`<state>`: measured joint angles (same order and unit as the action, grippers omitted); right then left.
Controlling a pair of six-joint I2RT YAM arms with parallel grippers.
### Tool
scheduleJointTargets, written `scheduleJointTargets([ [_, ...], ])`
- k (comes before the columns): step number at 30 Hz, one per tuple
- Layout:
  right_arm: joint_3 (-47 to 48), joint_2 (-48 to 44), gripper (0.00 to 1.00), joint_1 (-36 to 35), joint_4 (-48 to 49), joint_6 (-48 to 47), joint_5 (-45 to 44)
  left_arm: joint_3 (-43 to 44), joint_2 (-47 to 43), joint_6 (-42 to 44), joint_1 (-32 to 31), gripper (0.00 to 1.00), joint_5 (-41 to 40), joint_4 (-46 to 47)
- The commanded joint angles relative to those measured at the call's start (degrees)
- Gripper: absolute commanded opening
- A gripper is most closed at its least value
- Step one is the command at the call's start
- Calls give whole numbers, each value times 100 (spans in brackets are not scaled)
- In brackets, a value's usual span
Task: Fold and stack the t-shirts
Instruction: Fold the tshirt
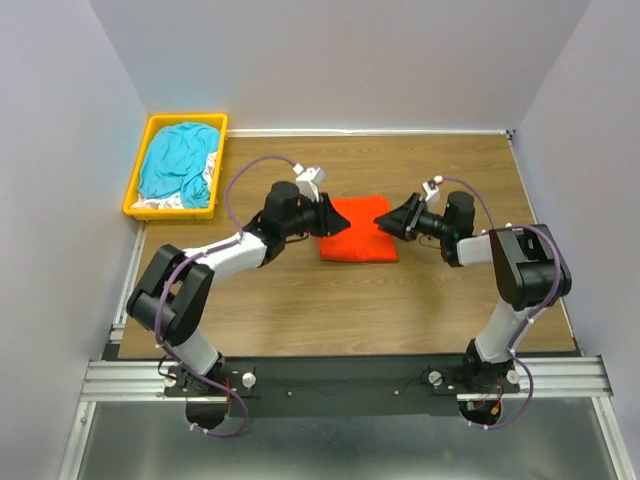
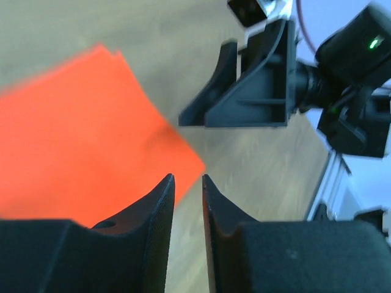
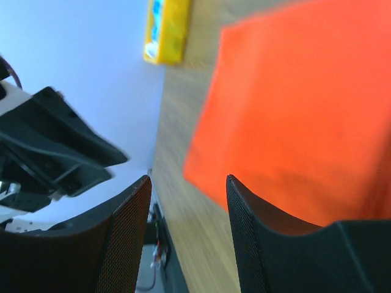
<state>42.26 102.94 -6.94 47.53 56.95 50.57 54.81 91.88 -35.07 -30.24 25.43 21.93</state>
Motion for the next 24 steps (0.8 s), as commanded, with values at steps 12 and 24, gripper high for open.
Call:
scheduleJointTargets([
  [12,-1370,711,57,202,582,-791,384,-2210,859,-721,272,22,-187,1305],
  [24,-659,-494,62,-789,486,185,235,-2291,-1249,-774,326,49,-406,420],
])
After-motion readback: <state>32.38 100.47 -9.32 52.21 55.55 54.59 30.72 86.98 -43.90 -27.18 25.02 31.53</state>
